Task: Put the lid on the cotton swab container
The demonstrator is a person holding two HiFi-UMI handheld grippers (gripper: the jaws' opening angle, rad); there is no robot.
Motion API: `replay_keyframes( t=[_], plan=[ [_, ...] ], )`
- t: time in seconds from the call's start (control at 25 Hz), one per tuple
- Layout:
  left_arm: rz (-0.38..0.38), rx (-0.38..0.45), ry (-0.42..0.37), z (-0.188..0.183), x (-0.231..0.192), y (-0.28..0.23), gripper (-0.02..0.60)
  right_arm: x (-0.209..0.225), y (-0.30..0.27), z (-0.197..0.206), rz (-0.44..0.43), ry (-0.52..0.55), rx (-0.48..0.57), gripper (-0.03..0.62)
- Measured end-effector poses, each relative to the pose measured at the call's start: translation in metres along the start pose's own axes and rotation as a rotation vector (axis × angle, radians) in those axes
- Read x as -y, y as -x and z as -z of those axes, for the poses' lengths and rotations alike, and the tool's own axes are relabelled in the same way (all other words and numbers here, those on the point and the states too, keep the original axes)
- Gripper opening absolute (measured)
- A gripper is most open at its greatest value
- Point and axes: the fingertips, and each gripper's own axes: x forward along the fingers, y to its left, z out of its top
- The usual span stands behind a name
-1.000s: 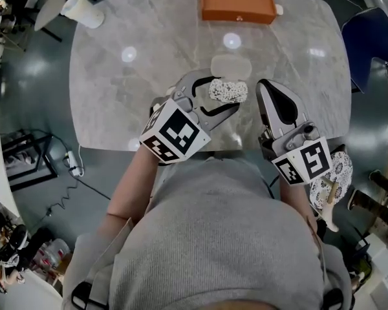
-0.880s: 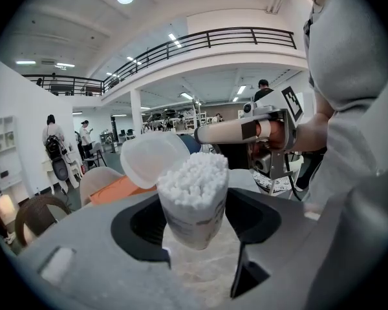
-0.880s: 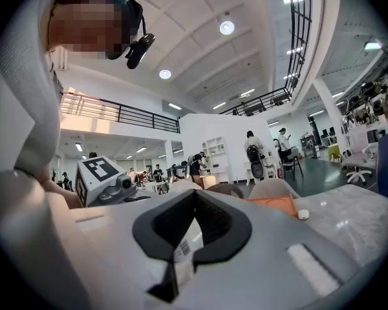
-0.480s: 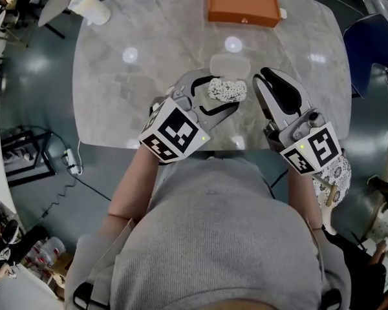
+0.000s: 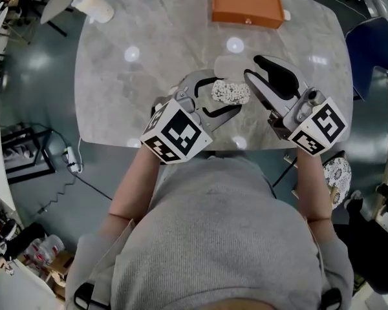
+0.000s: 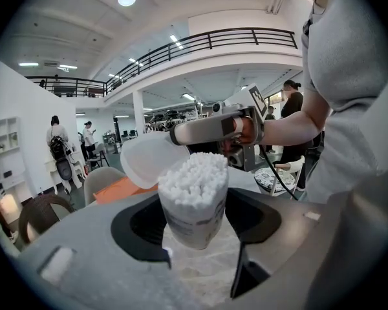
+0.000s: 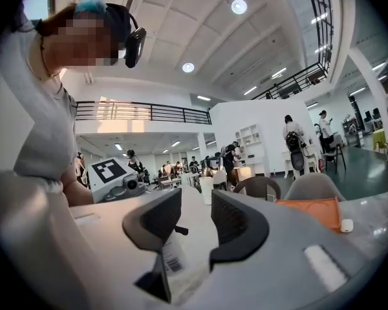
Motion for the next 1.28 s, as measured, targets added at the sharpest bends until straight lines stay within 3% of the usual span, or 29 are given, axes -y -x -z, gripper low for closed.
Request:
replay_keyframes(
  t=[0.44, 0.6, 1.28],
  plan=[
    [0.006, -0.012, -0.013, 0.001, 0.001, -0.003, 0.278, 0.003, -0.01, 0.002, -0.077, -0.069, -0.018, 0.131],
    [0.005, -0.016, -0.01, 0.001, -0.001, -0.002, 0.278, 0.002, -0.012, 0.0, -0.099, -0.082, -0.008, 0.086],
    [0.011, -0.022, -0.014, 0.002, 0.002, 0.001, 0.278, -0.016, -0.005, -0.008, -0.146, -0.031, 0.011, 0.089]
  ],
)
